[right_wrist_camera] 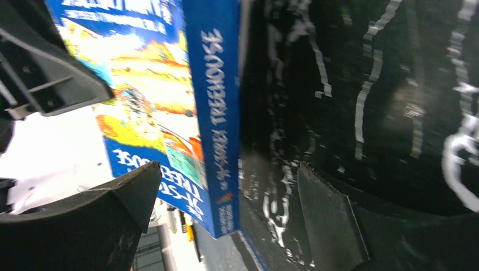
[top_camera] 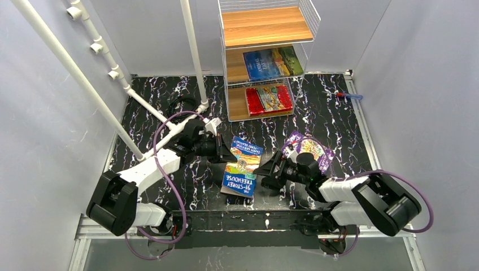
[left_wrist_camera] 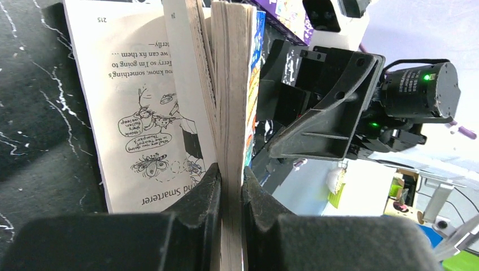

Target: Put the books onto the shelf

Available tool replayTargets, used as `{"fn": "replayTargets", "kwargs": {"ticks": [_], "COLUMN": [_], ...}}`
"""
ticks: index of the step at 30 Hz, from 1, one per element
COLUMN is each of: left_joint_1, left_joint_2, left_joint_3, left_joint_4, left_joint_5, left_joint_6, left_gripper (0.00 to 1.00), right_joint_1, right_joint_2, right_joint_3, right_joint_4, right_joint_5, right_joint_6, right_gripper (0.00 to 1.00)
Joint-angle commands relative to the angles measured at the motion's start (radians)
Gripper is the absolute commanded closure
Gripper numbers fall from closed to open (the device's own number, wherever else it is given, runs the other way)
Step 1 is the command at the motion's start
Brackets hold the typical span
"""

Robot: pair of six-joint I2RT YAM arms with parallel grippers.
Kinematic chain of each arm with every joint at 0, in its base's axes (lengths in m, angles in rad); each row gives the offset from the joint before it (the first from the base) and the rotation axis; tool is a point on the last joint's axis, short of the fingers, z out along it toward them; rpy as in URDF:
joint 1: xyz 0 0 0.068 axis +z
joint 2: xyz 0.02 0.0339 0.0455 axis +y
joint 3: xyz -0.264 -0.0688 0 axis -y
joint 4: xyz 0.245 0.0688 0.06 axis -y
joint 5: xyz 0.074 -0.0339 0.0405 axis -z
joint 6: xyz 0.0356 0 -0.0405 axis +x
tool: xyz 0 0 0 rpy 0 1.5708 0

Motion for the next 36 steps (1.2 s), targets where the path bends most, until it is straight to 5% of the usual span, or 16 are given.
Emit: {"fn": "replayTargets", "kwargs": {"ticks": [1, 11, 22, 27, 29, 30, 33, 36], "left_joint_1": [0.006, 0.01, 0.01, 0.016, 0.02, 0.023, 0.027, 0.031], "left_joint_2": [-0.07, -0.079, -0.104, -0.107, -0.107, -0.106, -0.121, -0.186], "left_joint_3": [0.038, 0.043, 0.034, 0.023, 0.027, 0.043, 0.113, 0.165], "left_joint_4": [0.055, 0.065, 0.103, 0.104, 0.077, 0.03, -0.182, -0.309], "left_joint_5": [0.118, 0.152, 0.17, 0.158, 0.137, 0.11, -0.022, -0.14], "left_joint_6": [-0.034, -0.05, -0.087, -0.087, -0.08, -0.051, 0.026, 0.051], "left_gripper": [1.0, 1.0, 1.0, 1.0, 1.0, 0.94, 0.37, 0.06], "right_joint_1": [0.007, 0.041, 0.082, 0.095, 0.095, 0.095, 0.095, 0.093], "right_joint_2": [0.059, 0.168, 0.33, 0.356, 0.329, 0.312, 0.236, 0.112], "right_joint_3": [-0.001, 0.047, 0.07, 0.075, 0.058, 0.048, 0.021, 0.005], "right_joint_4": [0.392, 0.719, 0.965, 1.038, 1.034, 1.027, 0.936, 0.767], "right_joint_5": [-0.079, -0.111, -0.087, -0.08, -0.063, -0.052, -0.022, 0.021], "right_joint_6": [0.096, 0.183, 0.257, 0.28, 0.274, 0.27, 0.24, 0.178], "right_gripper": [0.01, 0.2, 0.61, 0.99, 0.99, 0.99, 0.99, 0.99]}}
